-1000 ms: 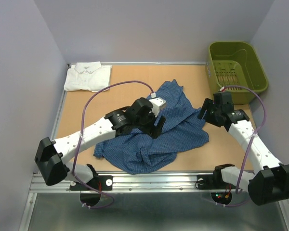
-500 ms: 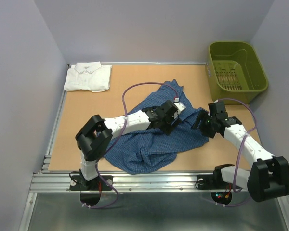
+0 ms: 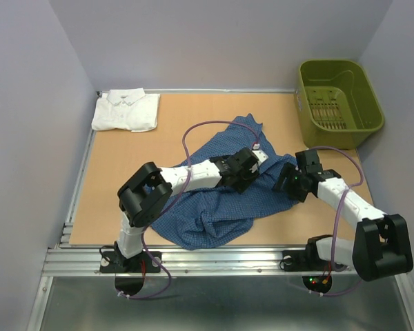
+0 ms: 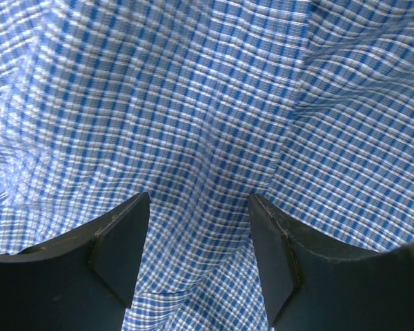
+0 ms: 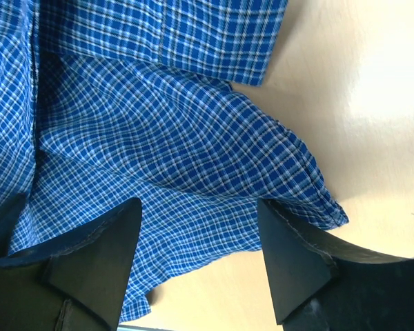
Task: Fold and stack the long sleeve shirts
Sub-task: Flatten the shirt out
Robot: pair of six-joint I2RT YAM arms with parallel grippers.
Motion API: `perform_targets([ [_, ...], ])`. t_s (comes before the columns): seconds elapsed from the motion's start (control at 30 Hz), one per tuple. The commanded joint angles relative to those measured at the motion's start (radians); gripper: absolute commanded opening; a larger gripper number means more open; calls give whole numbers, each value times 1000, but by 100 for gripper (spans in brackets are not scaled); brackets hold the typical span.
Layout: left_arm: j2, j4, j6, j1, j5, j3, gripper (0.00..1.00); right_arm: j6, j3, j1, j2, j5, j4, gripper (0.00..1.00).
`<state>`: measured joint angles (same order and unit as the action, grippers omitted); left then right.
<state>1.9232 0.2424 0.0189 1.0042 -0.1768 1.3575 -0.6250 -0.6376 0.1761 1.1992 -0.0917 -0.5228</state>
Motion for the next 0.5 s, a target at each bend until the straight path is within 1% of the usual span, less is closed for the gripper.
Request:
perform_targets([
  [0.0, -36, -58, -8, 8, 80, 8, 73, 11, 29, -3, 7, -8, 60, 73],
  [0.13, -32, -75, 1, 10, 108, -5, 74, 16, 35, -3, 13, -5, 64, 73],
  [0.27, 3, -66, 4, 10, 99, 8, 74, 22, 36, -3, 14, 3, 67, 73],
  [0.37, 34, -55, 3, 10, 34, 28, 71, 21, 42, -4, 13, 4, 67, 73],
  [0.4, 43, -52, 3, 7, 2, 40, 68, 19, 45, -3, 13, 4, 67, 73],
  [0.47, 62, -46, 0, 4, -18, 51, 65, 19, 47, -3, 13, 9, 67, 73],
])
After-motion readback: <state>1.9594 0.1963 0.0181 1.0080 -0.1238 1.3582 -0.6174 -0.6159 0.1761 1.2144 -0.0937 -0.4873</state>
